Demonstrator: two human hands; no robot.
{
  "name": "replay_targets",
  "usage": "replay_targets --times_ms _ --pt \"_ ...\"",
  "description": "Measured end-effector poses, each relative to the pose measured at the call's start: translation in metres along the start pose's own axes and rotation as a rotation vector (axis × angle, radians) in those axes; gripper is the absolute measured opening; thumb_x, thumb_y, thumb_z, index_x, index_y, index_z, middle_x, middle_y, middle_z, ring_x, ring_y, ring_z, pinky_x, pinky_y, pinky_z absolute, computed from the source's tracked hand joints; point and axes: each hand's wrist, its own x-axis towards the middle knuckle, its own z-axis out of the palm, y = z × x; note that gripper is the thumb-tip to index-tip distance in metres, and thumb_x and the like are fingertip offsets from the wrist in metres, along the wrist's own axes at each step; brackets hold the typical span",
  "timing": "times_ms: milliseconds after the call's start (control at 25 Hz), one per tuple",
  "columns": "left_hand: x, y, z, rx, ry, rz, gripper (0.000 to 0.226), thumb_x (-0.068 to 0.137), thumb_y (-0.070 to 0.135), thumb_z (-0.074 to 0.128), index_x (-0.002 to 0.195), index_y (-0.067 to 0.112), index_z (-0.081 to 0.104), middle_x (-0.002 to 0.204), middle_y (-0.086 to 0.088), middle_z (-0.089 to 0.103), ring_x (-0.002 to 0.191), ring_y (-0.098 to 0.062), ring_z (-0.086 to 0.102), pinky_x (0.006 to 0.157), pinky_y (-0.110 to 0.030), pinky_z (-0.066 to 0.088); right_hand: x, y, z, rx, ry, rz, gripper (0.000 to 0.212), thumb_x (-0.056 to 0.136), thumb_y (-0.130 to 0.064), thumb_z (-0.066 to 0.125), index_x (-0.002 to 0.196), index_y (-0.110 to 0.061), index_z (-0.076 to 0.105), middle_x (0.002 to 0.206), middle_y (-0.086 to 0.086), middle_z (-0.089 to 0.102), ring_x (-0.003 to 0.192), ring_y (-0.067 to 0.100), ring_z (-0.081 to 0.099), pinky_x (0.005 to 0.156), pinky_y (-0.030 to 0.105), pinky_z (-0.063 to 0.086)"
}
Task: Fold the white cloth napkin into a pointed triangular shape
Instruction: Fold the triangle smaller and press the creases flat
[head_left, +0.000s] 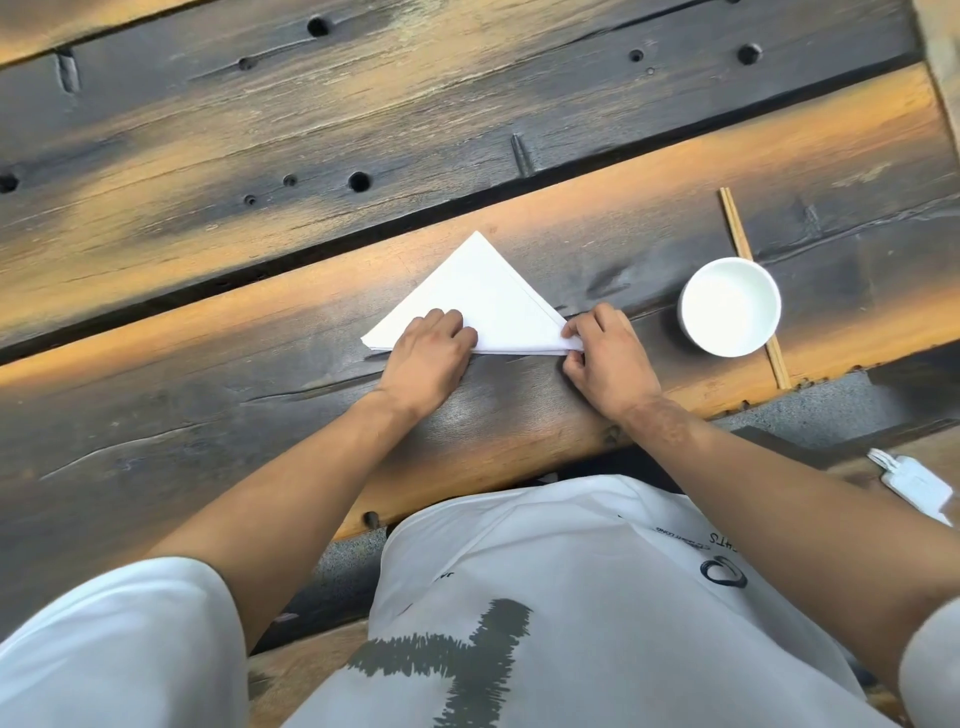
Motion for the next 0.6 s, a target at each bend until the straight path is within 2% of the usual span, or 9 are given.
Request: replay_targets --times_ms 280,600 --pt "-0.001 0.007 -0.004 0.043 -0.001 0.036 0.016 0.079 0.001 0.072 0.076 0.004 0.057 0.075 -0.014 0.054 0.068 -0.034 0.053 0.06 -0.041 0.046 -0.011 -0.003 0.007 -0.033 0.01 0.023 0.027 0.079 -0.011 0.066 0.106 -0.009 0.064 0.106 0.013 0.054 0.102 0.034 0.052 0.096 0.045 0.046" --pt "0.003 0.008 -0.005 0.069 -0.026 0.115 0.021 0.075 0.001 0.076 0.076 0.006 0.056 0.074 -0.013 0.057 0.068 -0.034 0.055 0.059 -0.039 0.045 -0.013 -0.004 0.011 -0.124 0.018 0.094 0.024 0.081 -0.014 0.065 0.105 -0.012 0.067 0.108 0.012 0.051 0.104 0.033 0.05 0.095 0.044 0.043"
